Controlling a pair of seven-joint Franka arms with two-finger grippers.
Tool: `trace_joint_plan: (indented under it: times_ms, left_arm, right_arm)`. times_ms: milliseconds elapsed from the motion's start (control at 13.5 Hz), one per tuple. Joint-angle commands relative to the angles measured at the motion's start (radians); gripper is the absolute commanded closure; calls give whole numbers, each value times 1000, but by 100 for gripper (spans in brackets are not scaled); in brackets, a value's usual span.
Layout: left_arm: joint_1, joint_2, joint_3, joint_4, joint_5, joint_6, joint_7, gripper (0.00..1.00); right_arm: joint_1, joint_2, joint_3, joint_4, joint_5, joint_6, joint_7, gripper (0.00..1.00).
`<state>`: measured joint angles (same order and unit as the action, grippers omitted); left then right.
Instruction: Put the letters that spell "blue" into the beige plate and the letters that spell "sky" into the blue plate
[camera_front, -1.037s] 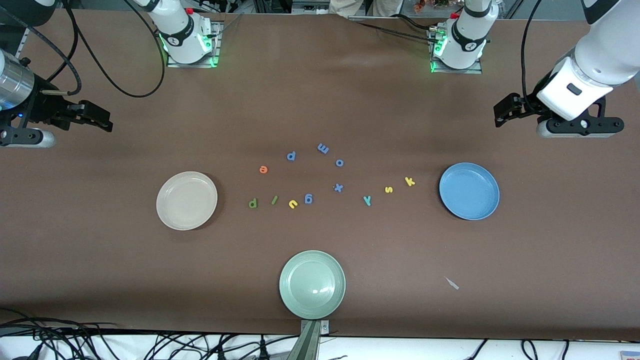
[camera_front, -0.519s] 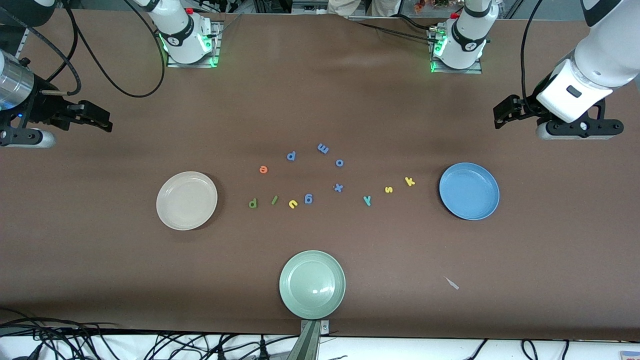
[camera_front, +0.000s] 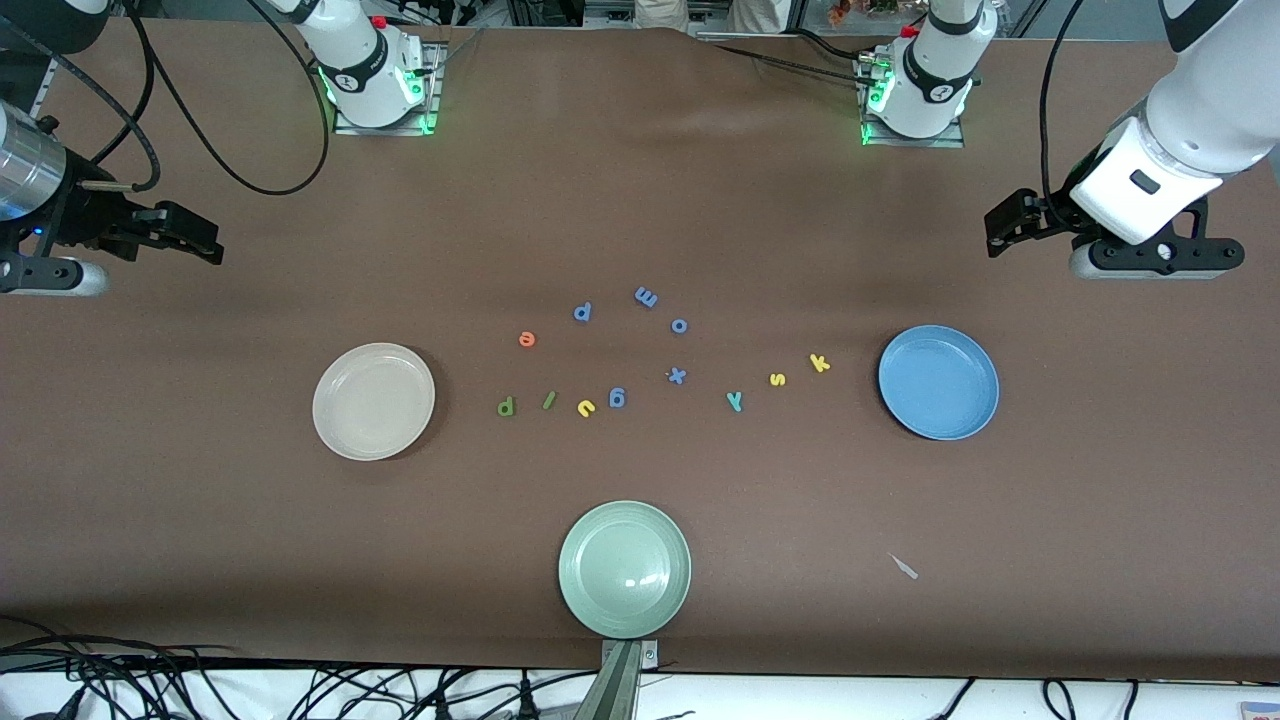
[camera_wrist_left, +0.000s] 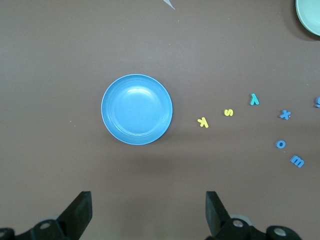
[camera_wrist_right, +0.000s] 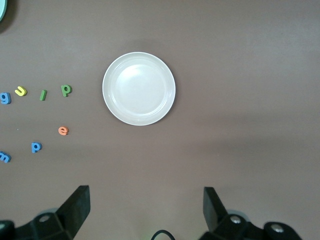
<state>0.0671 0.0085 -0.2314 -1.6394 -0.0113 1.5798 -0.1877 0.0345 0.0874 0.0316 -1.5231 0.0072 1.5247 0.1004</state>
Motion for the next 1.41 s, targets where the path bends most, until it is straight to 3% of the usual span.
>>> trace_joint_plan:
  times_ms: [0, 1333]
  left_arm:
    - [2, 18, 0, 35, -13, -14, 14, 0]
    - [-6, 21, -11, 33, 34, -9, 19, 0]
  right_arm:
    - [-8, 11, 5, 21, -6, -5, -8, 0]
    - [-8, 11, 5, 21, -3, -3, -5, 0]
